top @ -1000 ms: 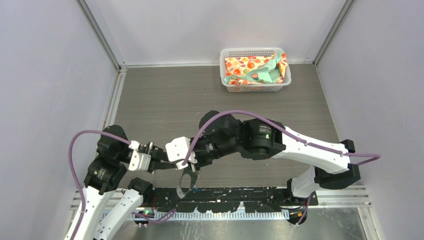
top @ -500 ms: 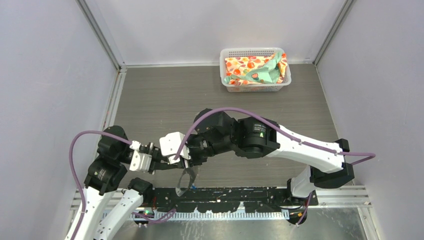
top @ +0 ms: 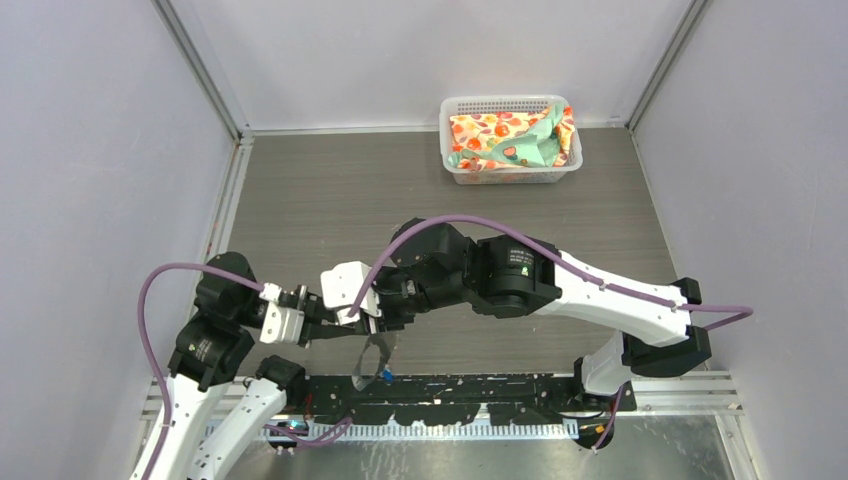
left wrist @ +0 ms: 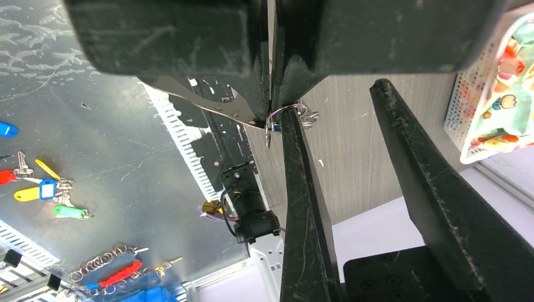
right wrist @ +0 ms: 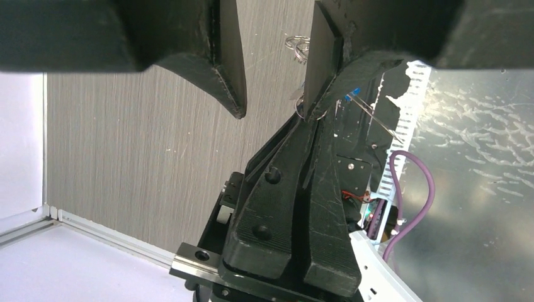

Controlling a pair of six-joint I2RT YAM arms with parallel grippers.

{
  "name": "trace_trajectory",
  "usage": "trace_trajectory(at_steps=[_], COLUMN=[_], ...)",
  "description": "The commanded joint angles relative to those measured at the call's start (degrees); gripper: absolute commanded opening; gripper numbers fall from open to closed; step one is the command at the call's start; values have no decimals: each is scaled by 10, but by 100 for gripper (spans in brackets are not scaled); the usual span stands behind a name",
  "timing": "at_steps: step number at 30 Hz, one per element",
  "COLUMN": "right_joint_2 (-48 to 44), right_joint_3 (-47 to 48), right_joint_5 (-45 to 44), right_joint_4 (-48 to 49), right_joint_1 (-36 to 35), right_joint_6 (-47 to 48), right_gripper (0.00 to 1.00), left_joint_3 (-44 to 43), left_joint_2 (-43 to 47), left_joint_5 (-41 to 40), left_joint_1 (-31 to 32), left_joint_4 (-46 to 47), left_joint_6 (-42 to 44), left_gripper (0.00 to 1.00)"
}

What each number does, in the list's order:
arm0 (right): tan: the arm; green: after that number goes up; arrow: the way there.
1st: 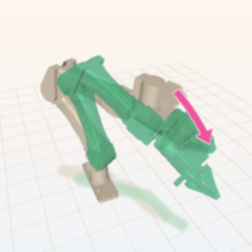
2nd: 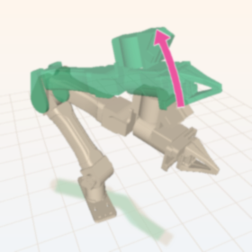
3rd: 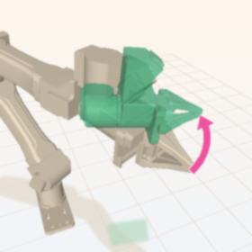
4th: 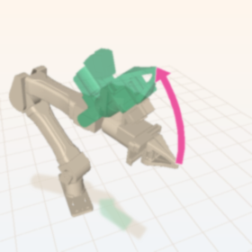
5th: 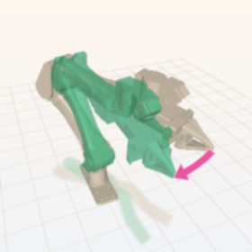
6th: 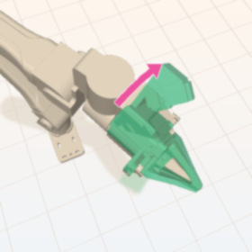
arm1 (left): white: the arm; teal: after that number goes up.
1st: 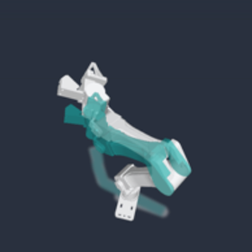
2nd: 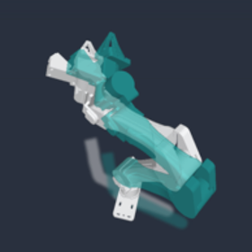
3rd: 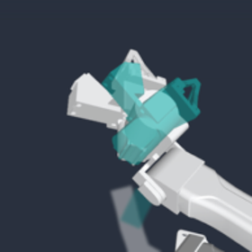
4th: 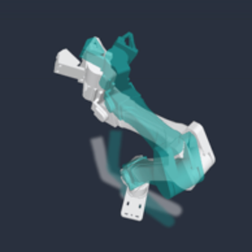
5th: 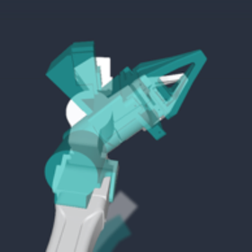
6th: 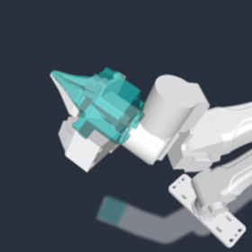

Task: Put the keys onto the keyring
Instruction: Insert the key onto the keyring.

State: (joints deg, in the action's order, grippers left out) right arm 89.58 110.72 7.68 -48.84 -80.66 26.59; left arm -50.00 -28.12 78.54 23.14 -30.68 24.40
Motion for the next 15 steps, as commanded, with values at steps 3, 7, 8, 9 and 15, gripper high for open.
trace_trajectory(at_steps=[3,7,8,9,15], right_joint_2=[-2,-20,-19,-18,-11], right_joint_3=[-4,-11,-6,0,19], right_joint_5=[-65,-29,-16,-9,1], right_joint_4=[11,5,-3,-10,-25], right_joint_1=[7,9,10,12,17], right_joint_6=[-6,-7,-6,-8,-15], right_gripper=[49,57,58,58,59], left_joint_3=[-15,-15,-15,-15,-18], left_joint_2=[16,15,15,15,16], left_joint_5=[35,37,38,37,38], left_joint_1=[6,6,5,6,6], left_joint_4=[48,48,48,48,48], left_joint_6=[8,7,8,9,7], left_gripper=[0,0,0,0,0])
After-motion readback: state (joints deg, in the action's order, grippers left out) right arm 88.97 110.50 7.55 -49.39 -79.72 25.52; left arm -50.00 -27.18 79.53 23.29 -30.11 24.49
